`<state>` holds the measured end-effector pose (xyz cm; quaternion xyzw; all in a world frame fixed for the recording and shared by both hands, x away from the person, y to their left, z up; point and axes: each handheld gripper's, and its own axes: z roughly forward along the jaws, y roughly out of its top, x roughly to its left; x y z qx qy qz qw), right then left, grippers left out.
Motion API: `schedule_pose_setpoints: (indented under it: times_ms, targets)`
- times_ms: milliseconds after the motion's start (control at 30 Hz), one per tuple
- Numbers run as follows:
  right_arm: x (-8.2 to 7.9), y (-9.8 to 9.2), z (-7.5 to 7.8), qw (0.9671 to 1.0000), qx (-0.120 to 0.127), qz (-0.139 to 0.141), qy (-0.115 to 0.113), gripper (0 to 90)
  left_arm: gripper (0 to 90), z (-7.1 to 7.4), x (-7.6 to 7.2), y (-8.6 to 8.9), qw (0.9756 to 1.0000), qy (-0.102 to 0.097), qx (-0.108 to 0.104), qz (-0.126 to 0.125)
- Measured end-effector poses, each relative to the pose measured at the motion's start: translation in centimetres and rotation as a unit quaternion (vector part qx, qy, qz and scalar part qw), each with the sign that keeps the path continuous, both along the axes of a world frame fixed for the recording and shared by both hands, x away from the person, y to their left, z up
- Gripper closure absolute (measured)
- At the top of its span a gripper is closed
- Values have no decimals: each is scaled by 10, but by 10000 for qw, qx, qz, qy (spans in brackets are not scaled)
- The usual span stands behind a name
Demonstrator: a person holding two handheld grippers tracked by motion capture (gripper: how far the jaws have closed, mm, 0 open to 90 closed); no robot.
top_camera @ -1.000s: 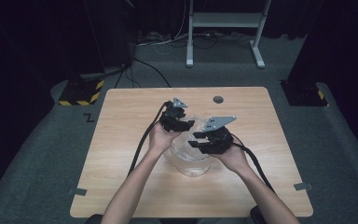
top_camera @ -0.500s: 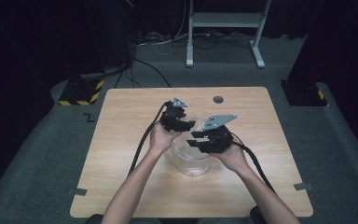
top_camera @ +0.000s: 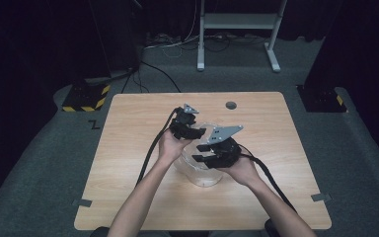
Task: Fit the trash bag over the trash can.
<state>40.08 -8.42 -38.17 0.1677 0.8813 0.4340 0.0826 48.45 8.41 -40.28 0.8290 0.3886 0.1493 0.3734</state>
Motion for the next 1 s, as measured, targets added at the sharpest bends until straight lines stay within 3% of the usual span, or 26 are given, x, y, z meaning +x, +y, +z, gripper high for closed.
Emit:
schedule_pose_setpoints:
  times_ms: [100, 167, 233, 267, 300, 400, 500, 533, 567, 600, 700, 800, 833, 900, 1000]
  targets:
    - [0, 4, -6, 9992, -91, 344, 204, 632, 475, 0, 1, 0, 10000, 36, -2, -15]
    - [-3, 5, -4, 9991, -98, 397, 67, 608, 486, 2, 1, 1, 10000, 57, 15, -52]
    - [-2, 3, -3, 9992, -16, 386, 95, 604, 475, 4, 0, 2, 10000, 16, -11, -73]
    - [0, 0, -1, 9995, 90, 287, 84, 592, 475, 8, -1, 5, 9999, -17, -106, -128]
    - [5, -9, 4, 9997, 238, -53, -57, 588, 458, 13, -5, 9, 9997, -63, -164, -169]
    - [11, -22, 10, 9978, 425, -451, -232, 590, 451, 22, -15, 14, 9995, -164, -156, -227]
    - [19, -33, 12, 9934, 290, -954, -571, 590, 472, 25, -22, 15, 9993, -212, 101, -294]
    - [22, -36, 11, 9922, 281, -1053, -606, 591, 501, 24, -24, 15, 9990, -248, 240, -294]
    - [22, -36, 11, 9922, 281, -1053, -606, 591, 524, 24, -24, 15, 9990, -248, 240, -294]
    - [29, -42, 9, 9886, 184, -1321, -695, 595, 547, 21, -25, 15, 9986, -253, 352, -292]
    - [37, -46, 6, 9855, 114, -1536, -709, 604, 631, 18, -22, 17, 9993, -158, 233, -259]
    - [46, -48, 1, 9834, -5, -1676, -698, 630, 713, 17, -20, 18, 9993, -168, 254, -194]
    - [46, -48, 1, 9834, -5, -1676, -698, 630, 729, 17, -20, 18, 9993, -168, 254, -194]
    - [53, -50, -5, 9801, -257, -1846, -682, 668, 749, 17, -19, 16, 9992, -196, 315, -149]
    - [57, -54, -9, 9794, -253, -1921, -570, 675, 742, 17, -19, 15, 9990, -217, 353, -146]
